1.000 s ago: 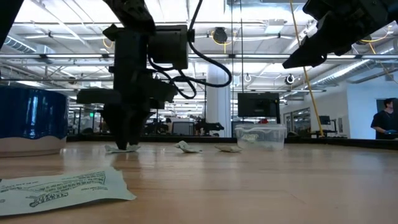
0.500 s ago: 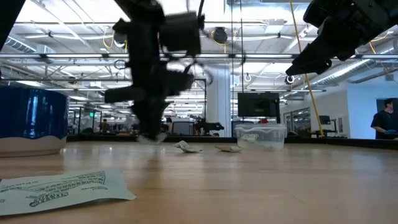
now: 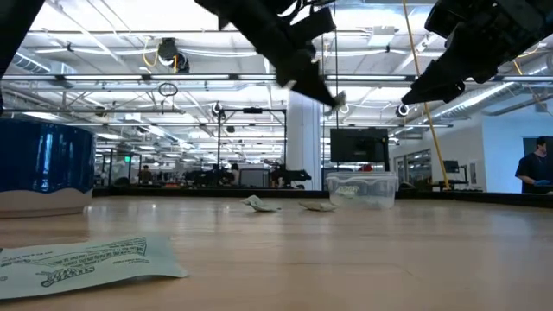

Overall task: Pick and place Stevia / Truvia into bins
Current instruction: Put the light green stevia packet into the transparent container

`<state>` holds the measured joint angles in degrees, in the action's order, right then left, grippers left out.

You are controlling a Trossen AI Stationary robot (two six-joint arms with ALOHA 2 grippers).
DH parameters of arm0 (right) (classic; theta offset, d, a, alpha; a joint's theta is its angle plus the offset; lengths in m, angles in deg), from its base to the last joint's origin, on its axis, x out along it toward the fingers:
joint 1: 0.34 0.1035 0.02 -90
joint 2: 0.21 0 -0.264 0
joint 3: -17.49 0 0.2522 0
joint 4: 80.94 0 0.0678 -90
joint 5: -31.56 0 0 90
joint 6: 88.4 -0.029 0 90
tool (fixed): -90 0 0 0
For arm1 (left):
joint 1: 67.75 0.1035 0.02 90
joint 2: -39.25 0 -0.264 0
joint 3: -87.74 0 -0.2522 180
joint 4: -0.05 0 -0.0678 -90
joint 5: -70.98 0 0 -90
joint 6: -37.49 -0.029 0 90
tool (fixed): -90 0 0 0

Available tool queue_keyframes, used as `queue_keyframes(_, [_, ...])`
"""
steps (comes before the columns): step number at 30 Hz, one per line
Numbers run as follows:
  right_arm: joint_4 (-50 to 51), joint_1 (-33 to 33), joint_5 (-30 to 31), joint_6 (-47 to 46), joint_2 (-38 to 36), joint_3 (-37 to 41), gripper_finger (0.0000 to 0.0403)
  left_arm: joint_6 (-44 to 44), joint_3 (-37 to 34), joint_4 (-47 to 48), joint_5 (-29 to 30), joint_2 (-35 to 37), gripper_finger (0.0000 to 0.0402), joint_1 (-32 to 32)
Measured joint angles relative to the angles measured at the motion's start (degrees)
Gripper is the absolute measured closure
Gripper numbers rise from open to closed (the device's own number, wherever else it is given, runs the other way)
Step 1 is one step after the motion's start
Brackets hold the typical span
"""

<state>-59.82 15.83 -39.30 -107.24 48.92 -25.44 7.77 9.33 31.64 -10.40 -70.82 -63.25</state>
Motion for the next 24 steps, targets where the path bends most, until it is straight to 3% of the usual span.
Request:
queue_keyframes(5, [6.0, 0.0, 0.0, 0.0, -3.0, 0.0, 0.0206, 3.7, 0.0, -10.5, -4.5, -3.9, 0.0357, 3.0])
queue_keyframes(15, [6.7, 0.0, 0.1, -0.2, -5.3, 0.1, 0.0206, 9.0, -0.1, -13.0, -3.9, -12.1, 0.0355, 3.5])
queue_keyframes(20, [7.4, 0.0, 0.2, 0.1, -4.9, 0.1, 0.0206, 5.2, -0.1, -9.7, 3.9, -7.8, 0.0355, 1.6])
queue_keyframes(24, [5.7, 0.0, 1.4, 5.1, -3.6, 0.0, 0.0206, -0.7, 0.0, -0.5, 5.1, 0.9, 0.0355, -0.4])
